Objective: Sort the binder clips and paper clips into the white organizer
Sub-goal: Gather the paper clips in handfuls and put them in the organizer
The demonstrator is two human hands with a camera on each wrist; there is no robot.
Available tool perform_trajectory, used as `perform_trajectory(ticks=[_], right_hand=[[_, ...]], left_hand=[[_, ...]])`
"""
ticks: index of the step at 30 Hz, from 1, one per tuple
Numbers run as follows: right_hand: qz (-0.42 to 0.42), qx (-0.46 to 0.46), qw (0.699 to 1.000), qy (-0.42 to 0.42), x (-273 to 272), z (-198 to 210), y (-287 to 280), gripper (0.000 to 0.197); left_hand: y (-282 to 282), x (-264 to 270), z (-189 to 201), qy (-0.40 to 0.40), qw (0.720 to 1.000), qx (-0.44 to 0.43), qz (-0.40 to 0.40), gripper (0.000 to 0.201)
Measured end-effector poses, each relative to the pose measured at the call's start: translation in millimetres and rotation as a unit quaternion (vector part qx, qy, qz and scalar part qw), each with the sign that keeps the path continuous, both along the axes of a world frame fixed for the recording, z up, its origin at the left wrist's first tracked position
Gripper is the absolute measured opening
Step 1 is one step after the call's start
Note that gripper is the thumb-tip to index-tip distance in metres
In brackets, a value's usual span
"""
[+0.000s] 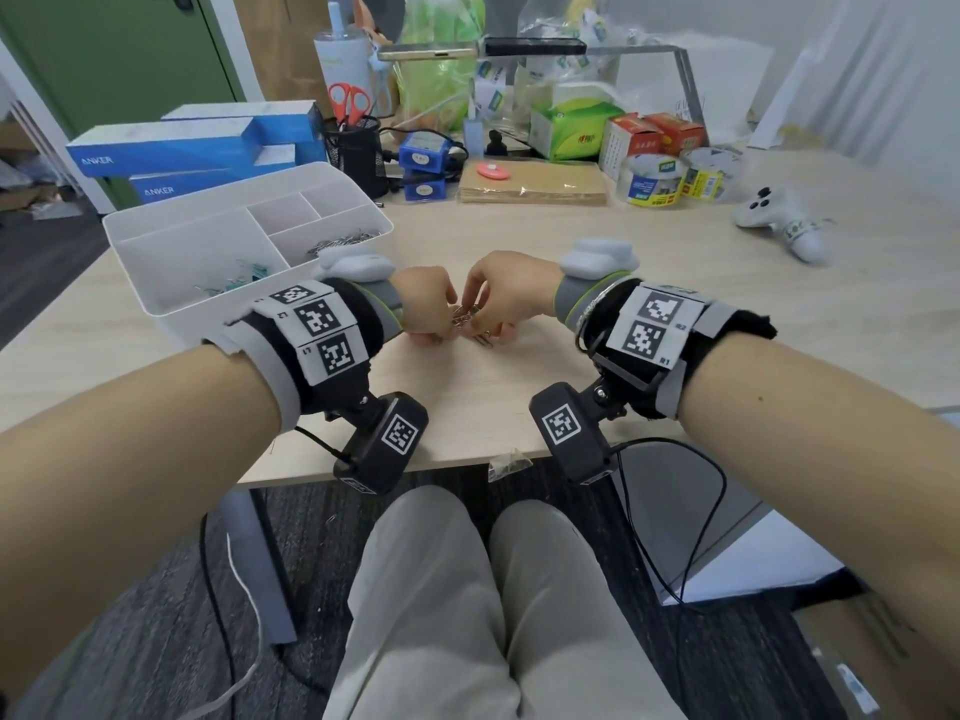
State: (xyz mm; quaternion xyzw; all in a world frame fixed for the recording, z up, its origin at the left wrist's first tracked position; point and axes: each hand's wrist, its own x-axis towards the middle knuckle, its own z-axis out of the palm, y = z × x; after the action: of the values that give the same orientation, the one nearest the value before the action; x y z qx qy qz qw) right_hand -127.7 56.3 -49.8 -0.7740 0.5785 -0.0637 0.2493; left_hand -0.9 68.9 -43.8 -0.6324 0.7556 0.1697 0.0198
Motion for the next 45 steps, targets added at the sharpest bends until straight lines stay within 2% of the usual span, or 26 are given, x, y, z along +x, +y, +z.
perform_trajectory(ticks=[5,9,14,17,23,26,29,36,39,42,45], right_hand=[[-0.015,0.027,0.999,-0.035,3.2,0.5,-1.8,0.019],[-0.025,0.037,0.998,-0.049,8.8,1.9,-0.3,0.008],[-0.04,0.041,0.997,-0.06,11.8,3.0,-2.2,0.014],[-0.052,0.042,0.995,-0.07,11.2,3.9,-2.5,0.012],[-0.056,0.044,0.996,-0.057,11.0,6.9,1.5,0.012],[-0.059,0.032,0.996,-0.049,14.1,9.6,3.5,0.011],[-0.063,0.023,0.996,-0.053,17.1,13.3,2.6,0.009],[-0.044,-0.016,0.995,-0.085,43.8,46.5,-13.7,0.023],[-0.038,-0.041,0.993,-0.104,60.3,61.8,-31.6,0.022],[-0.02,-0.041,0.991,-0.125,80.2,71.1,-47.1,0.007],[-0.017,-0.045,0.99,-0.136,94.4,70.0,-61.1,0.01]], left_hand=[[-5.3,-2.5,-0.5,-0.009,1.0,0.012,0.007,0.027],[-5.8,-5.1,-1.6,-0.019,1.0,0.008,0.02,0.026],[-2.1,-11.0,0.6,-0.022,0.999,-0.019,0.022,0.019],[-3.0,-7.2,-0.8,0.017,0.999,-0.014,0.032,0.01],[2.4,-0.7,-2.3,0.1,0.994,-0.027,0.039,0.017],[1.3,2.7,0.8,0.12,0.991,-0.014,0.048,0.01],[-1.8,7.5,3.1,0.152,0.987,-0.003,0.057,0.024],[-14.4,40.9,33.8,0.219,0.971,-0.034,0.093,0.025],[-26.3,60.5,47.9,0.228,0.966,-0.059,0.106,0.022],[-35.2,76.3,60.5,0.224,0.962,-0.089,0.129,0.011],[-44.8,86.4,58.8,0.208,0.962,-0.089,0.151,0.011]])
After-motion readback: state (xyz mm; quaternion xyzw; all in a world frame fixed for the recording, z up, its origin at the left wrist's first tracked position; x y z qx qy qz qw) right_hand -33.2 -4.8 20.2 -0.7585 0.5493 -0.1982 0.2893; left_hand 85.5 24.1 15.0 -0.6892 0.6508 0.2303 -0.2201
